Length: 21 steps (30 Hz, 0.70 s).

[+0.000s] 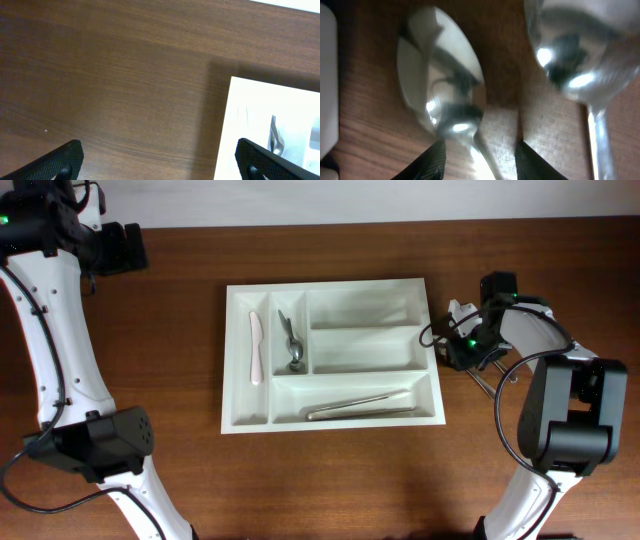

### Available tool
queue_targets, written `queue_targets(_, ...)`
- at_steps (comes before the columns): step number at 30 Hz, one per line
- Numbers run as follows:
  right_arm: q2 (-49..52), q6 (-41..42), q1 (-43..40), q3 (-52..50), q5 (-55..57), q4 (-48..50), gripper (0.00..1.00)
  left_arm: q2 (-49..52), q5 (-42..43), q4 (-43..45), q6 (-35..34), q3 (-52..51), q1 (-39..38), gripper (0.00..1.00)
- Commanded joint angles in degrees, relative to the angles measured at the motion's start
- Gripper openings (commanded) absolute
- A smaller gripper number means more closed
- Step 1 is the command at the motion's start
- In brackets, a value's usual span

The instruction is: Pack container

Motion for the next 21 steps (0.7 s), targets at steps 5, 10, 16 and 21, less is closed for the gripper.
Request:
queue_targets(5,0.48,-1.01,0.00,-0.85,-1.90,0.57,0.06,-0.72,0.24,0.02,-0.37,0.37,0.22,0.99)
queue_targets(10,0.37,-0.79,0.00,-0.76,-1.88,-0.11,0.04,-0.72,0.22,0.02,-0.37,0.37,0.22,0.99)
queue_targets(16,-0.81,0.22,0.00,1.84,-1.81,-2.14,0.04,-0.72,0.22,0.00,-0.37,0.37,0.22,0.99)
queue_targets(21,-3.30,1.16,0.02,11.58,-1.88,-8.17,0.04,-0.72,0.22,0.02,-0.37,0.37,0.22,0.99)
